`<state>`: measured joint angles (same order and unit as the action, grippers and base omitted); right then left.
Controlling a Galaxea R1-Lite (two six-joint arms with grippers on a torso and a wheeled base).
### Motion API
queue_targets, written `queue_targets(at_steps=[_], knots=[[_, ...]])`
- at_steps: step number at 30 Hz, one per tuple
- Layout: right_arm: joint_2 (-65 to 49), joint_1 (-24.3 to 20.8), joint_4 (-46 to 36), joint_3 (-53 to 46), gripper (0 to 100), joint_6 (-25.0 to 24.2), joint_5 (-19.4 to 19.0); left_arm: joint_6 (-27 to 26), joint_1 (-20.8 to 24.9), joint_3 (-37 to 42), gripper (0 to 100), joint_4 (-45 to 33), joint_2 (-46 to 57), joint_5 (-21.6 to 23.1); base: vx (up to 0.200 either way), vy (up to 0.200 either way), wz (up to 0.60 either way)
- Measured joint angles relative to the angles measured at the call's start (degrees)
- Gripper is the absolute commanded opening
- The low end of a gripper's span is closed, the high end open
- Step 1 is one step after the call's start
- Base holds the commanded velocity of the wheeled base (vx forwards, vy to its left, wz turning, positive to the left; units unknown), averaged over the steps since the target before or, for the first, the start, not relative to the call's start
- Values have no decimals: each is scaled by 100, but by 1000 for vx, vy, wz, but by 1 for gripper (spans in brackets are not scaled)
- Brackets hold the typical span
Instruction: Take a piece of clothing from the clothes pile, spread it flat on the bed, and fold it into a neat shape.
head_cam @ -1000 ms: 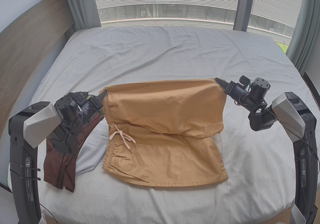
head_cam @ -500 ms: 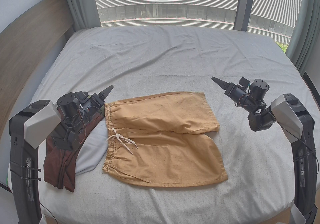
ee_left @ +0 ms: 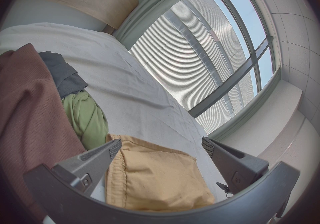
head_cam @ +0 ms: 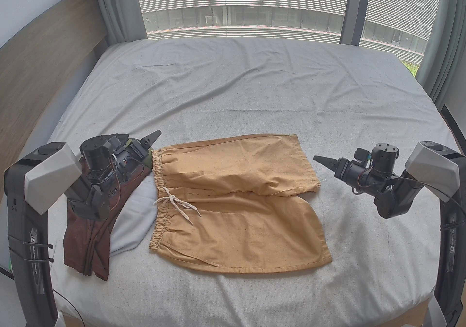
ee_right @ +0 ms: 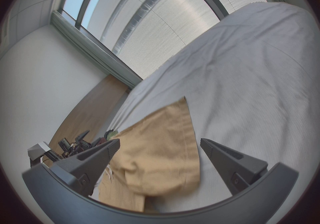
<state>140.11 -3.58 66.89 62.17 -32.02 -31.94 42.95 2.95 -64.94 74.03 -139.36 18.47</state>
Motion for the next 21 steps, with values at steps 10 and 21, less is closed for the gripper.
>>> queue_targets(at_steps=[10,21], knots=[[-513,28,-49,-1521,100,195,-2,-318,300,2211,100,1156,791,250,0,0,0],[-257,-156,-397,-1979,100,244,-5,-553,477,2861,100,1473,1154,295,0,0,0]])
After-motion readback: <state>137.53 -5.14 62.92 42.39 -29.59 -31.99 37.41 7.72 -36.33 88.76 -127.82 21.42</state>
